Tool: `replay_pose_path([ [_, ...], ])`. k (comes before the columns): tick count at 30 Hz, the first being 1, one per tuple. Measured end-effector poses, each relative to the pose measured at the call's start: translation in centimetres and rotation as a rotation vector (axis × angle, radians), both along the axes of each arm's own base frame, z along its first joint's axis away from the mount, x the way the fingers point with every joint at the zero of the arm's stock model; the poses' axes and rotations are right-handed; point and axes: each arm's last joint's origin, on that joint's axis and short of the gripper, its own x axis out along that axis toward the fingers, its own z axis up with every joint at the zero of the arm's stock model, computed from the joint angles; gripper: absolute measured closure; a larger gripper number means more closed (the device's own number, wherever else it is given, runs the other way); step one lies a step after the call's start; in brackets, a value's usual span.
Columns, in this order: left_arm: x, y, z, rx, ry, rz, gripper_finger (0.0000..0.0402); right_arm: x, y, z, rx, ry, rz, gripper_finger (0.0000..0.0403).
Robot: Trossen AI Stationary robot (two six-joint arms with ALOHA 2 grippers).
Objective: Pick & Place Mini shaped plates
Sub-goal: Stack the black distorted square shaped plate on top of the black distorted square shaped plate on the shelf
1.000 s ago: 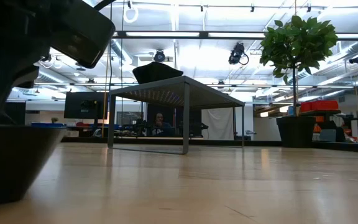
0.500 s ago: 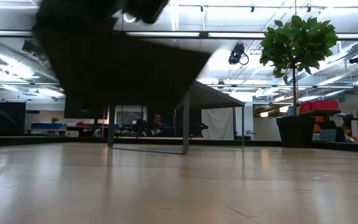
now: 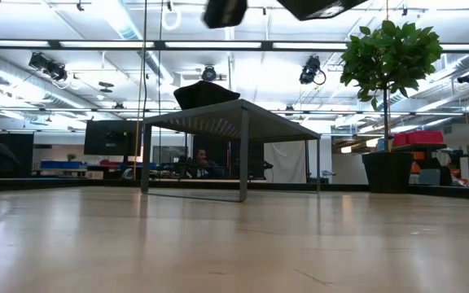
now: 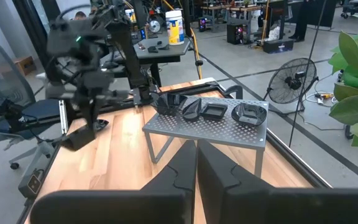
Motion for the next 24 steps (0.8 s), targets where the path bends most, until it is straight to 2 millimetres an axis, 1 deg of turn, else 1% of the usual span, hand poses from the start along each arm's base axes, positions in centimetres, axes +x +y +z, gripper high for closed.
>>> replay_pose_path([
  [5, 0.7, 4.0, 2.4, 0.056, -0.037, -0.013, 0.0399, 0.0, 0.0, 0.0, 0.000, 0.000, 0.000, 0.0383],
  [9, 0.6, 7.1, 3.1, 0.074, 0.000, -0.039, 0.0399, 0.0, 0.0, 0.0, 0.000, 0.000, 0.000, 0.0383],
  [11, 0.1, 8.8, 3.3, 0.083, 0.057, -0.053, 0.0399, 0.0, 0.0, 0.0, 0.000, 0.000, 0.000, 0.0383],
  [16, -1.5, 12.9, 4.9, 0.142, 0.138, -0.071, 0.0399, 0.0, 0.0, 0.0, 0.000, 0.000, 0.000, 0.0383],
  [19, -2.5, 14.8, 6.3, 0.161, 0.125, -0.064, 0.0399, 0.0, 0.0, 0.0, 0.000, 0.000, 0.000, 0.0383],
  [24, -4.2, 17.7, 6.7, 0.122, 0.183, -0.026, 0.0399, 0.0, 0.0, 0.0, 0.000, -0.001, 0.000, 0.0383],
])
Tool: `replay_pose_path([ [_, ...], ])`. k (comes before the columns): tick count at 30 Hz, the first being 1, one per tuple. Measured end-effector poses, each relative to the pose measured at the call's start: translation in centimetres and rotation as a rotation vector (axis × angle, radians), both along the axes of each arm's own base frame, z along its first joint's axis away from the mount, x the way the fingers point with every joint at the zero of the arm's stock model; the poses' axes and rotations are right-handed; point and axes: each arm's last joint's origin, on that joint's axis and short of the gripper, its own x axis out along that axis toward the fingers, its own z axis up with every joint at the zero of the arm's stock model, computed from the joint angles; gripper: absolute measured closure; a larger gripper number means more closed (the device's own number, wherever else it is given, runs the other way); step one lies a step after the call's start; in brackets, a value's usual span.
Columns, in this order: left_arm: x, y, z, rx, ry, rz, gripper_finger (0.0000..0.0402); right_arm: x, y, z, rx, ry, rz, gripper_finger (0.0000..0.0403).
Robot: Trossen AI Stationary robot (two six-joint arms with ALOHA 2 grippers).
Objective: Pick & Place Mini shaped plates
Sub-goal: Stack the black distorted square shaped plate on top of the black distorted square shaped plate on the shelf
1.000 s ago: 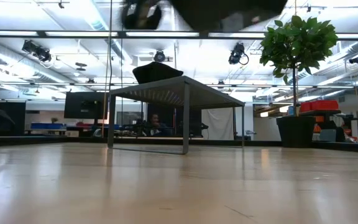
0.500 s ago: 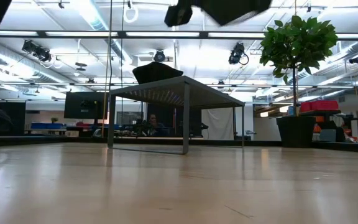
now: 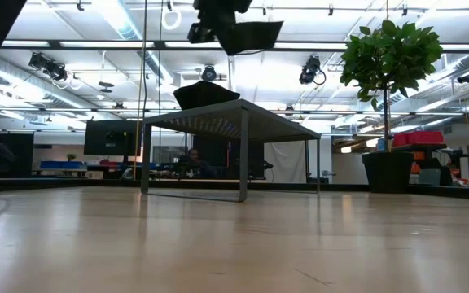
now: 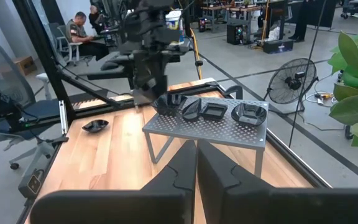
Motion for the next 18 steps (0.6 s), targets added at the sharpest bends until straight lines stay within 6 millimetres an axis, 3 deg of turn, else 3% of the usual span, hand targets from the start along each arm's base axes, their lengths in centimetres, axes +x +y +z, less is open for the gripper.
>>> replay_pose_path([
  [5, -1.2, 2.2, 0.5, 0.012, 0.007, 0.057, 0.0399, 0.0, 0.0, 0.0, 0.000, 0.001, 0.000, 0.0383],
  [11, -2.2, 4.5, -0.4, -0.015, 0.046, 0.142, 0.0399, 0.0, 0.0, 0.0, 0.000, 0.000, 0.000, 0.0383],
  [18, -2.2, 4.9, -2.3, -0.073, 0.107, 0.205, 0.0399, 0.0, 0.0, 0.0, 0.000, 0.001, 0.000, 0.0383],
])
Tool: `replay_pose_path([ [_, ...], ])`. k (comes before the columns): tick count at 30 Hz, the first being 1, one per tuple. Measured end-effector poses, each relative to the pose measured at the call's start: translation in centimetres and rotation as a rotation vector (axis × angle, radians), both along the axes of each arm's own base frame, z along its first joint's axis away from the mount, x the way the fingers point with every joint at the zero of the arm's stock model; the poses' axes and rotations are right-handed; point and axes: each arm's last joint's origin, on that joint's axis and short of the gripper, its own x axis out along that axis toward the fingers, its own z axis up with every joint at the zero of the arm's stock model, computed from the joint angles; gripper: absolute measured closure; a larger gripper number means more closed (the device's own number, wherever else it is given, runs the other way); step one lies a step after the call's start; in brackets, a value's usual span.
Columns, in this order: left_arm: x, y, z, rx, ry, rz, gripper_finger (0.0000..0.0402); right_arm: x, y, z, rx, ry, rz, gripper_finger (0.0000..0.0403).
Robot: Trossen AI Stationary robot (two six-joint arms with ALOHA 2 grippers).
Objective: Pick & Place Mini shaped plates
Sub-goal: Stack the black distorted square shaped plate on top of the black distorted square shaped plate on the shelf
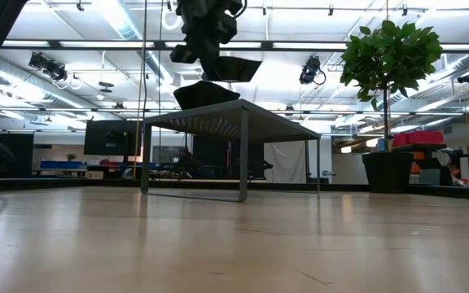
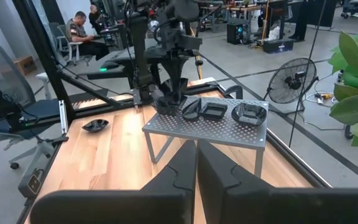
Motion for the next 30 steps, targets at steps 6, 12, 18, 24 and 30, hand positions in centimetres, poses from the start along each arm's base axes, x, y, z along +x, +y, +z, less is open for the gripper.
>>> replay_pose_path([
  [6, -0.2, 0.1, -1.2, -0.058, 0.034, 0.019, 0.0399, 0.0, 0.0, 0.0, 0.000, 0.000, 0.000, 0.0383],
  [12, -1.4, -0.1, -0.6, -0.057, 0.007, 0.055, 0.0399, 0.0, 0.0, 0.0, 0.000, 0.000, 0.000, 0.0383],
  [18, -3.0, -0.2, -0.3, -0.065, -0.032, 0.118, 0.0399, 0.0, 0.0, 0.0, 0.000, 0.000, 0.000, 0.0383],
  [24, -3.5, -0.6, -1.8, -0.096, -0.047, 0.172, 0.0399, 0.0, 0.0, 0.0, 0.000, 0.000, 0.000, 0.0383],
  [30, -3.4, -0.6, -3.1, -0.124, -0.039, 0.197, 0.0399, 0.0, 0.0, 0.0, 0.000, 0.000, 0.000, 0.0383],
])
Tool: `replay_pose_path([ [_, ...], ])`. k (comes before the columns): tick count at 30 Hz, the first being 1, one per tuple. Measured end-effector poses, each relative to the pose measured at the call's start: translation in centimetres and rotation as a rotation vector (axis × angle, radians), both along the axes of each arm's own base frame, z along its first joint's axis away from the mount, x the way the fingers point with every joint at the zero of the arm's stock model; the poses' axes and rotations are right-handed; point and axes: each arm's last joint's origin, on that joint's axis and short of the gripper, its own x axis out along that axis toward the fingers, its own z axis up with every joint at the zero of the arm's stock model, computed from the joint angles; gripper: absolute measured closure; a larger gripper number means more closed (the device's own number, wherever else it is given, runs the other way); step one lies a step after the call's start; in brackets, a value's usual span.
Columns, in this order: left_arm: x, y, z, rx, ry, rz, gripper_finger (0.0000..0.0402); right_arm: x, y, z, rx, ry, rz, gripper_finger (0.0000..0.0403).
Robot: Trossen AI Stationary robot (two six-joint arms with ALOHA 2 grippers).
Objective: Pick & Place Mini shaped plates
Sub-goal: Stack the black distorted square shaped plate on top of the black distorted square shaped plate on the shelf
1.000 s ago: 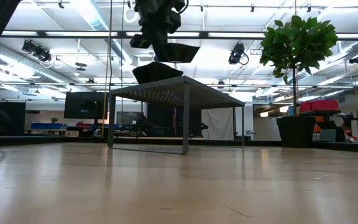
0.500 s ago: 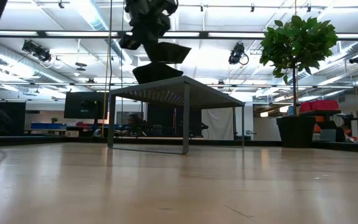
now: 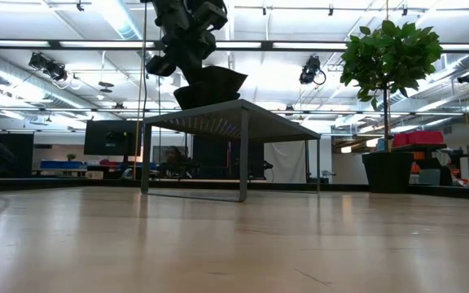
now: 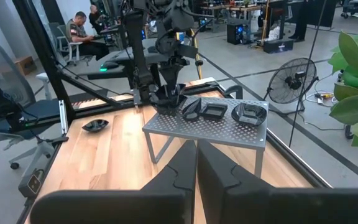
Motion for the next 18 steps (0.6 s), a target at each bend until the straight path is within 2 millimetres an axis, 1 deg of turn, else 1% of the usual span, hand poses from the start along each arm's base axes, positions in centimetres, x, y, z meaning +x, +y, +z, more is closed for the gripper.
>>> replay_pose_path([
  [13, 0.00, 0.09, -0.08, 0.023, 0.004, 0.003, 0.0357, 0.00, 0.00, 0.00, 0.000, 0.000, 0.000, 0.0383],
  [18, -0.01, 0.09, -0.08, 0.023, 0.005, 0.003, 0.0331, 0.00, 0.00, 0.00, 0.000, 0.000, 0.000, 0.0383],
])
